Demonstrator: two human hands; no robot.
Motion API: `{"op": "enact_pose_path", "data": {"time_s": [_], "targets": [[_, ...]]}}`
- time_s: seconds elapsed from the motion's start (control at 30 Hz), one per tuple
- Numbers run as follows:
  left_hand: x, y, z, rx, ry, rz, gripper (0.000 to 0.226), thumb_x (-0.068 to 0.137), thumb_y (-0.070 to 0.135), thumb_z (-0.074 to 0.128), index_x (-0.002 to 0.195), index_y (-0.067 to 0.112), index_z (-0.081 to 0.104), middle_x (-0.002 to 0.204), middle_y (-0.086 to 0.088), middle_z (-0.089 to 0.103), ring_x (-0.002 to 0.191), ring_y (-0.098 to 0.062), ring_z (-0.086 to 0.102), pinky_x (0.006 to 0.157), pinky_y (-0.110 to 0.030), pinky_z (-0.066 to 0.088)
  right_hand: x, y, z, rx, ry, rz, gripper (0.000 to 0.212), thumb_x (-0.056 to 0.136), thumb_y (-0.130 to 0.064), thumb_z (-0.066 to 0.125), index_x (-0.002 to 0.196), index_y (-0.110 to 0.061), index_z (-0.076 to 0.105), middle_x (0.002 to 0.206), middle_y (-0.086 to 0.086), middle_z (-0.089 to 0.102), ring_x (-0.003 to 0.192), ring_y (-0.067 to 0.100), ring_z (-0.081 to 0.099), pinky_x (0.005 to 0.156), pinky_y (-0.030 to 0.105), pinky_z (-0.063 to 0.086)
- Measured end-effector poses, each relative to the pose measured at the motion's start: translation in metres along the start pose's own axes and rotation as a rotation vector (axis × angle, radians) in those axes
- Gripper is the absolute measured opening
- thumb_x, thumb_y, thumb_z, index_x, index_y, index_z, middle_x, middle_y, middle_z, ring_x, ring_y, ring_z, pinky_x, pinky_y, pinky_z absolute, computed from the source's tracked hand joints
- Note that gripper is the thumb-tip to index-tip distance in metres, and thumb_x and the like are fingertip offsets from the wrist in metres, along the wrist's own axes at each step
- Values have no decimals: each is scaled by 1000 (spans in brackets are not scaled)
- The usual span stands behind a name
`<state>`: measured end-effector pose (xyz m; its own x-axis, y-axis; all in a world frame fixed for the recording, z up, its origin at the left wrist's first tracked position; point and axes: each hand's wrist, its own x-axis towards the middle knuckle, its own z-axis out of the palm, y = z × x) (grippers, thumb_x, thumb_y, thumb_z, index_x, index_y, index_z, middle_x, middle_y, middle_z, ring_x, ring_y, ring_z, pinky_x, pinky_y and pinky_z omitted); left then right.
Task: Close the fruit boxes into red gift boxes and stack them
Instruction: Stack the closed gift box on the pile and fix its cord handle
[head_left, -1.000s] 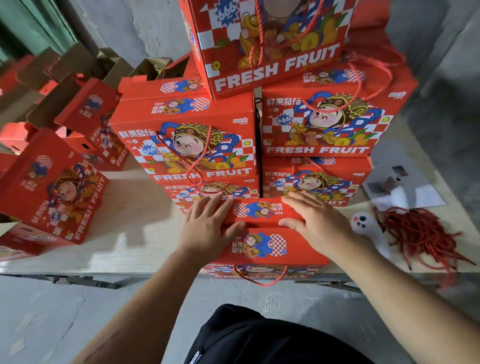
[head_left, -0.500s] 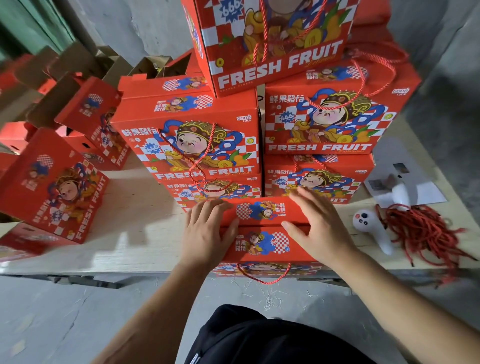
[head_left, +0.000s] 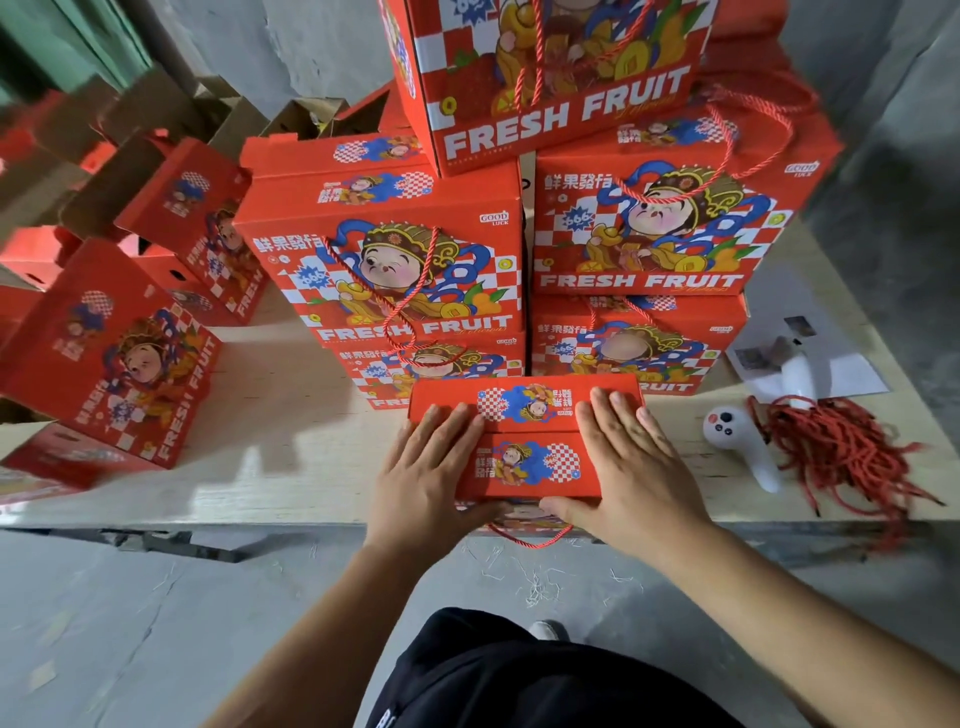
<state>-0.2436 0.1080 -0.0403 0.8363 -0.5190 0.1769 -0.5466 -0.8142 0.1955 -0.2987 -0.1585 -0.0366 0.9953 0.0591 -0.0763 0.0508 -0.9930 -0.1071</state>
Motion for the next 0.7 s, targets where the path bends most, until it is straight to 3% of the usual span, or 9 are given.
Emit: {"op": "enact_pose_path", "data": {"time_s": [0.07, 0.13, 0.27, 0.33, 0.43, 0.57, 0.63, 0.7], "targets": [[-1, 3, -1, -4, -20, -28, 97, 82, 85, 46, 158, 25, 45, 166, 5, 34, 156, -26, 29, 126, -54, 27, 2, -1, -2, -18, -46, 7, 131, 71, -103, 3, 165, -11, -3, 170, 8, -17, 156, 24, -18, 127, 39, -12], [-2, 3, -2, -4, -31, -37, 97, 83, 87, 43, 158, 26, 43, 167, 6, 33, 157, -24, 27, 128, -51, 23, 1, -3, -4, 19, -63, 18, 128, 73, -101, 8, 164, -12, -10, 169, 9, -22, 156, 25, -22, 126, 40, -13], [-5, 2, -2, -59, 43, -55, 98, 83, 84, 52, 157, 22, 44, 166, 2, 37, 155, -25, 32, 128, -49, 21, -7, -7, -10, 162, -28, -24, 109, 89, -79, 48, 166, -21, -2, 172, 8, -14, 159, 25, -14, 127, 39, -8], [-6, 2, -2, -93, 107, -39, 94, 86, 80, 55, 157, 20, 43, 166, 0, 37, 154, -25, 33, 128, -49, 21, -13, -4, -10, 225, 57, -39, 100, 92, -69, 56, 166, -22, 7, 174, 5, -3, 160, 24, -5, 128, 38, -2], [-5, 8, -1, -75, 100, 7, 90, 93, 77, 50, 162, 21, 35, 170, 1, 27, 159, -23, 22, 130, -45, 14, -22, -5, -5, 170, 80, -46, 96, 95, -70, 47, 166, -18, 6, 172, 2, -8, 159, 22, -7, 127, 36, -5], [1, 12, 1, 79, -145, -33, 93, 93, 86, 23, 165, 29, 14, 170, 10, 2, 160, -20, -3, 131, -43, 0, -24, -7, 3, 42, -24, -34, 106, 89, -84, 24, 162, -17, -12, 168, 2, -23, 157, 21, -20, 126, 37, -12], [5, 12, -3, 39, -154, -40, 89, 94, 85, 13, 165, 32, 13, 171, 12, -1, 160, -16, -7, 131, -42, 0, -20, -5, -4, 193, -30, -27, 105, 88, -85, 24, 165, -17, 1, 170, 1, -16, 157, 19, -18, 126, 35, -9], [4, 13, -7, -115, -65, -114, 77, 101, 73, 21, 164, 29, 27, 173, 8, 10, 161, -16, 5, 130, -44, 11, -18, 1, -8, 472, 133, 38, 91, 93, -69, 43, 163, -13, 27, 173, 7, 9, 160, 22, 5, 128, 38, 7]]}}
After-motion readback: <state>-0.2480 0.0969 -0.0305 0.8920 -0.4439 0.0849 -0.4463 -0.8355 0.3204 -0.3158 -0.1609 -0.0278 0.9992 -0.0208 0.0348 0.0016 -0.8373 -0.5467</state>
